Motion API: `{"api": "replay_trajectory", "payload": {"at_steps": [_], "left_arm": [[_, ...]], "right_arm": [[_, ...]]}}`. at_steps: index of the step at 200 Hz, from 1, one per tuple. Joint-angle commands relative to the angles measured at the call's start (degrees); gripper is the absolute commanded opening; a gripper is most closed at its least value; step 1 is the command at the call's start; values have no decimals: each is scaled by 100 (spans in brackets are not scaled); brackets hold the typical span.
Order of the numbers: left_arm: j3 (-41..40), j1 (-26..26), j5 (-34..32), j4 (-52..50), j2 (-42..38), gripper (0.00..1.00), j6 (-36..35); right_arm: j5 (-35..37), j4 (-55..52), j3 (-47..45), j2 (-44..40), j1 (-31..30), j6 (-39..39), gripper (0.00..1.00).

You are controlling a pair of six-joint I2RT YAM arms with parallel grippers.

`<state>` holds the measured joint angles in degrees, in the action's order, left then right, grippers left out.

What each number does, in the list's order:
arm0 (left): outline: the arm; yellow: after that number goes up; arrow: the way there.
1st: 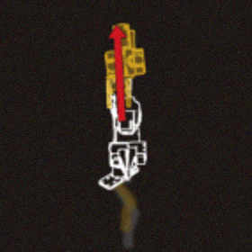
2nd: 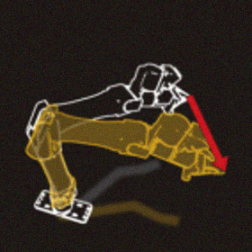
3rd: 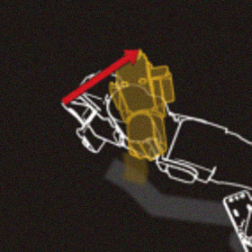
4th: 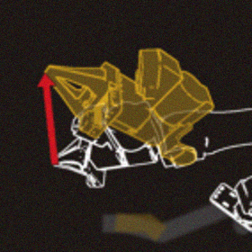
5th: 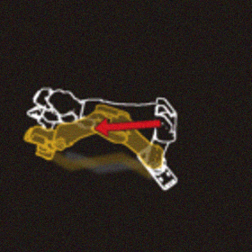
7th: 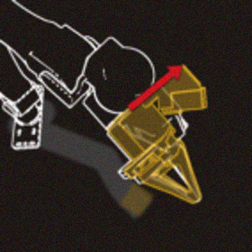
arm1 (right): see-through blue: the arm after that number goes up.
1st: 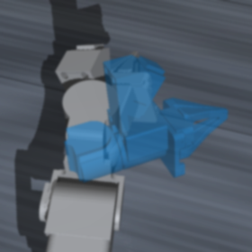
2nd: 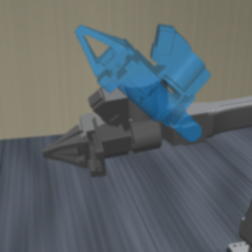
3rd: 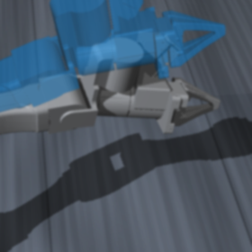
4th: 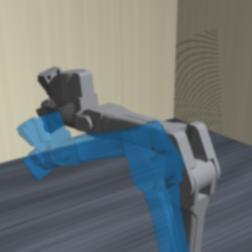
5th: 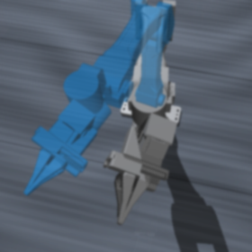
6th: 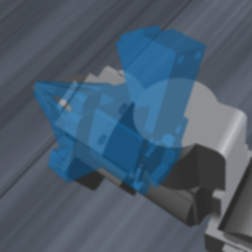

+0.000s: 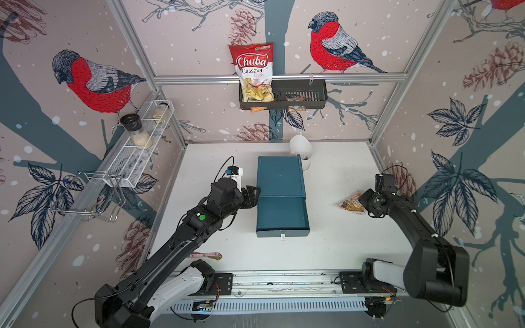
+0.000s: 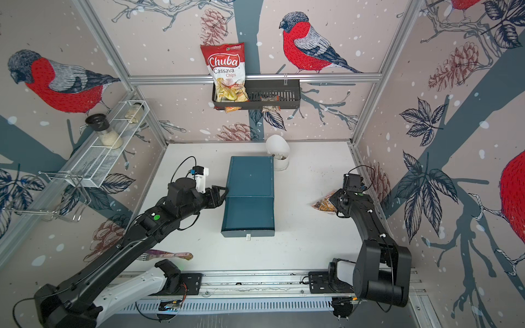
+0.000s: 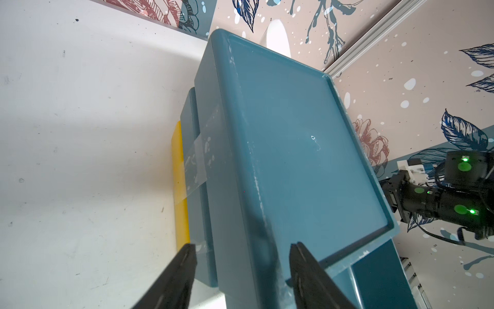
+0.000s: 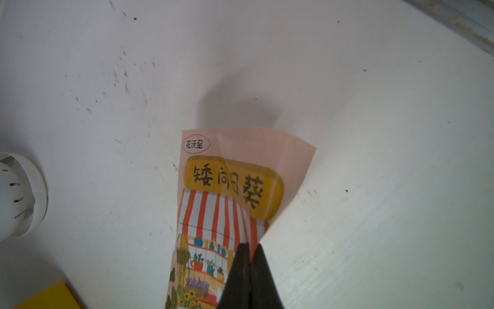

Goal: Take the seed bags out of the drawer
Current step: Place the seed packet at the center of the board, then close the drawer in the storage box.

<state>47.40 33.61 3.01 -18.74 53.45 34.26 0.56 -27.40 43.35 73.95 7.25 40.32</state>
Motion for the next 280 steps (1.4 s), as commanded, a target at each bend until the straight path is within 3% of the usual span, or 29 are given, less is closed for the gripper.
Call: {"api": "replay_trajectory", "payload": {"at_steps": [1,45,58,74,89,114,145,172,208,219,230,241,254,280], "left_arm": [[17,-3,-19,-32,34,60,-11],[-125,-3,-11,20,9,60,32],[-158,-4,-10,28,-1,60,30],[-187,-4,-13,38,-14,61,40],[-187,-3,-2,30,-23,61,49],[-187,-3,7,37,-50,61,48],[-134,-21,120,97,-37,62,54],[-14,-51,139,97,66,63,-1],[116,-85,144,238,136,65,-74],[162,-114,132,283,210,66,-163],[197,-143,149,331,306,66,-205],[226,-169,208,399,412,66,-234],[171,-176,214,499,494,66,-199],[56,-192,414,684,626,63,2]], "right_arm": [[-91,464,-12,324,5,-103,0],[42,805,56,1100,4,-161,0],[102,854,77,1264,2,-173,13],[144,881,94,1377,-8,-170,42],[282,790,156,1411,-59,-164,63],[809,416,392,1261,-363,-149,75],[2064,-668,1040,972,-1265,244,88],[3183,-1942,1872,754,-2766,877,94],[4726,-2390,2510,-83,-5662,1583,96],[4579,-1804,2500,-541,-6414,1314,90],[3715,-824,2327,-961,-6907,673,78],[3102,-389,2277,-1170,-7389,531,77],[3198,-565,2462,-1022,-7984,679,75],[4100,-1743,3259,-244,-9546,1484,72]]}}
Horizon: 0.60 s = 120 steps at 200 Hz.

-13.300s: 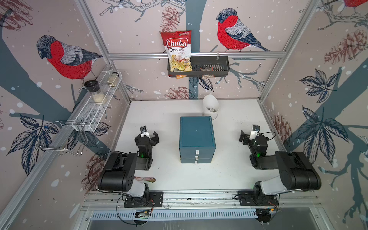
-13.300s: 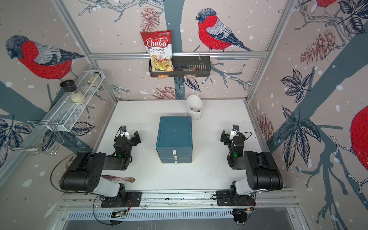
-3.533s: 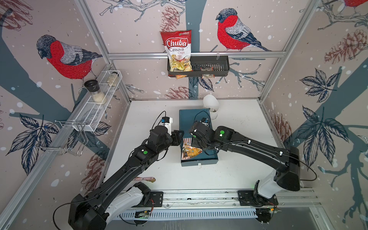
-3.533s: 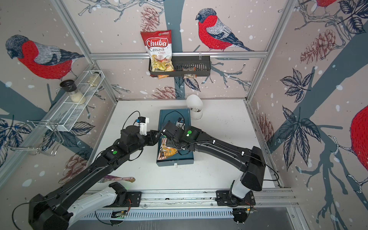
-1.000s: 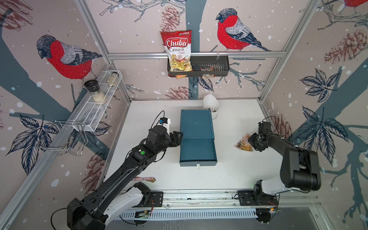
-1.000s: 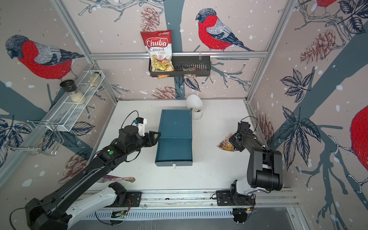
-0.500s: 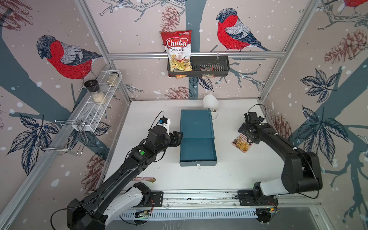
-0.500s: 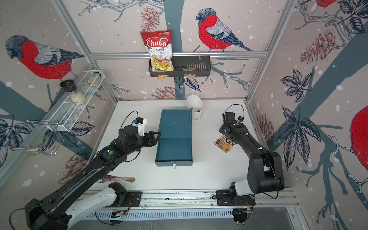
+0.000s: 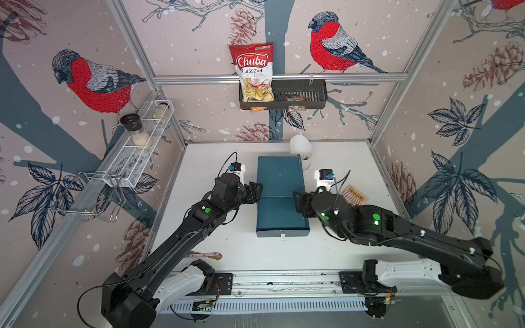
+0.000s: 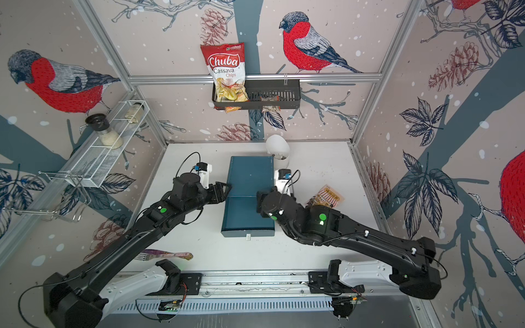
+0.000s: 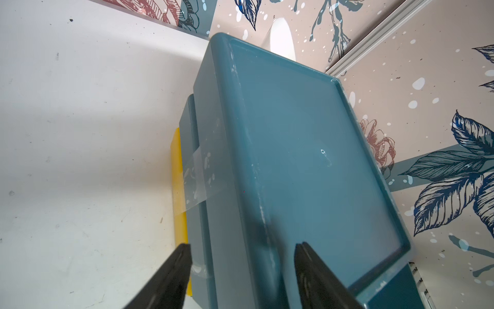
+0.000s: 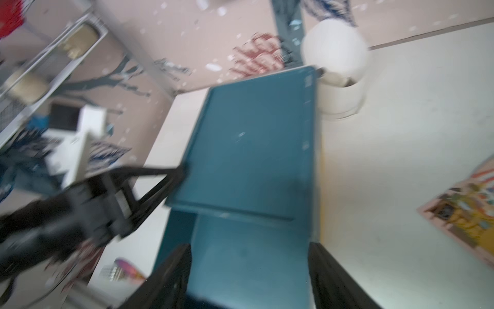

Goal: Take the seed bags out of the drawer
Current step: Close the drawer in the storage box.

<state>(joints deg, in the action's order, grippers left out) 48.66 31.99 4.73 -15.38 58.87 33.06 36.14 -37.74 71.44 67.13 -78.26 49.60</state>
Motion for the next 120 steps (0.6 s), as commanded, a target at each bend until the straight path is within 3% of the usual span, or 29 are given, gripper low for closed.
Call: {"api": "replay_trajectory", "payload": {"at_steps": [1,16,55,80,120], "left_arm": [[-73,-33,253,349,91,63,131],[-142,-29,330,408,128,62,213],[-234,-29,372,457,151,60,302],[-345,-29,452,513,57,60,350],[-514,-34,327,396,-161,60,347]], "right_arm": [[573,-762,485,536,-1050,601,72],[852,-1479,795,992,-1644,1332,71],[333,-2222,687,1199,-2350,2404,64],[-43,-2042,133,953,-2353,2681,62],[-487,-1143,-451,736,-1820,2334,59]]}}
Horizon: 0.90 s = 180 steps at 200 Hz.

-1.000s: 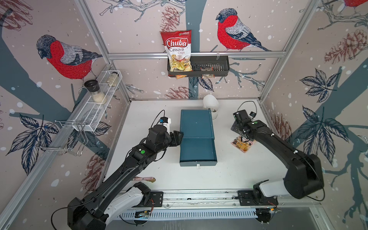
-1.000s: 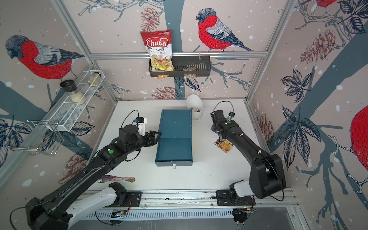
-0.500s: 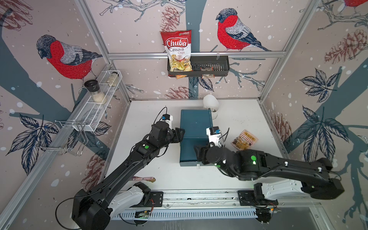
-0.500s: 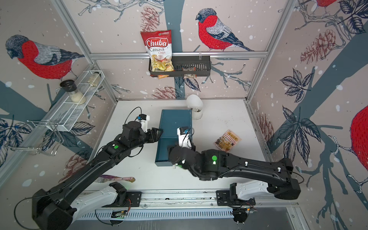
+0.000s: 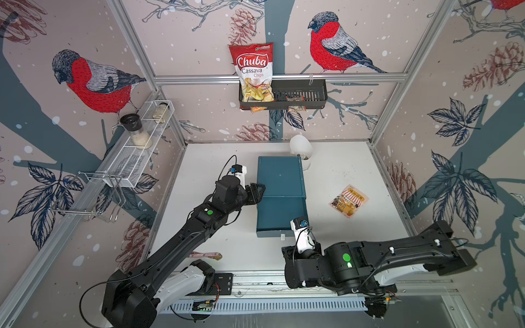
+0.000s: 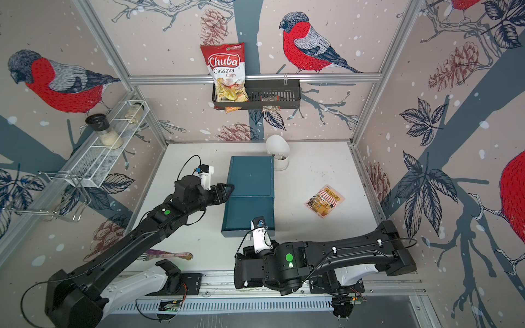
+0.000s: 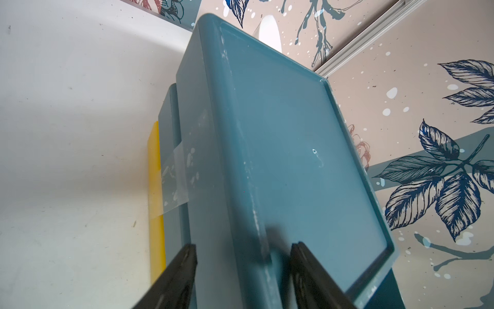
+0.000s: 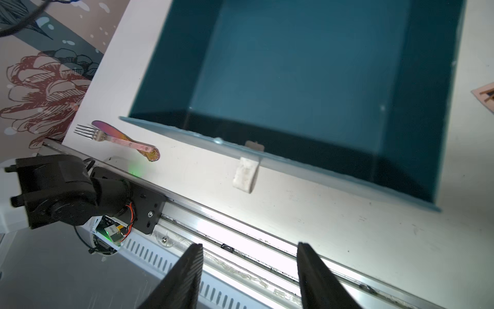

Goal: Take the seed bags out of the drawer
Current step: Close the drawer in the storage box.

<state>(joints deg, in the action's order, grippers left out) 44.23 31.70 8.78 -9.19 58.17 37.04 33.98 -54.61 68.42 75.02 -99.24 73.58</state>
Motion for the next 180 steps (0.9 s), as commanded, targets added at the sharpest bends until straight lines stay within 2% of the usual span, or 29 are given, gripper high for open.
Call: {"api": "replay_trajectory", "payload": {"at_steps": [1,67,115,180], "left_arm": [[-71,-2,-86,-223,-98,60,-54],[-125,1,40,-391,-106,58,-326],[-106,-2,45,-485,-82,55,-524],[-116,2,116,-536,-69,49,-665]], "right_arm": [[-274,560,-152,-51,293,-77,59],[-511,892,57,305,992,-694,46],[-293,972,258,544,1149,-929,43],[-97,1055,567,979,1768,-1425,38]]}}
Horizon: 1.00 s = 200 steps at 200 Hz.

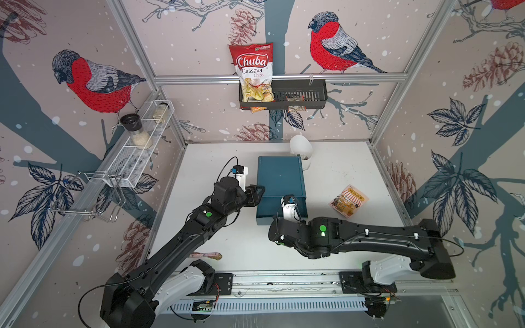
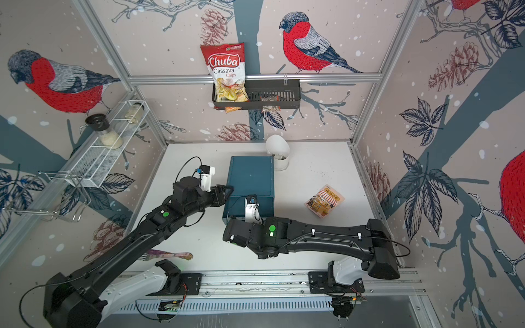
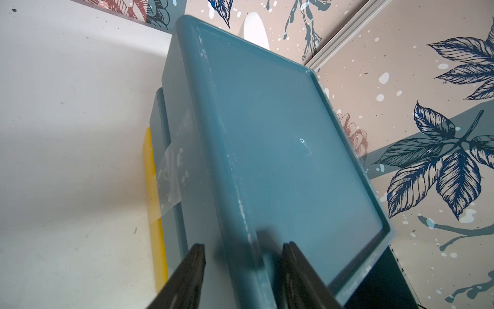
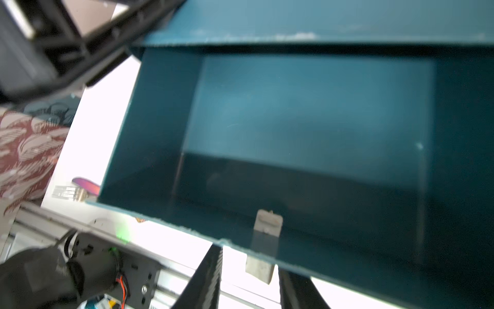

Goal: Take the seed bags out of the drawer
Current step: Close the drawer in the storage box.

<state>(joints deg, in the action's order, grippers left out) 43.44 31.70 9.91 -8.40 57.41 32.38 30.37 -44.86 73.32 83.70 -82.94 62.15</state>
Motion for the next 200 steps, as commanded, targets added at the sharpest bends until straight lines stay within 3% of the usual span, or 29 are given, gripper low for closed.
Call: {"api": "replay_trajectory", "payload": {"at_steps": [1,141,200], "left_arm": [[-37,2,6,-612,7,50,-198],[-189,-3,-51,-733,-291,48,-375],[-283,-2,-119,-752,-450,48,-380]], "right_arm": [[265,86,77,116,146,-287,38],[518,452,70,456,785,-234,38],[505,616,-44,419,932,-153,54]]}}
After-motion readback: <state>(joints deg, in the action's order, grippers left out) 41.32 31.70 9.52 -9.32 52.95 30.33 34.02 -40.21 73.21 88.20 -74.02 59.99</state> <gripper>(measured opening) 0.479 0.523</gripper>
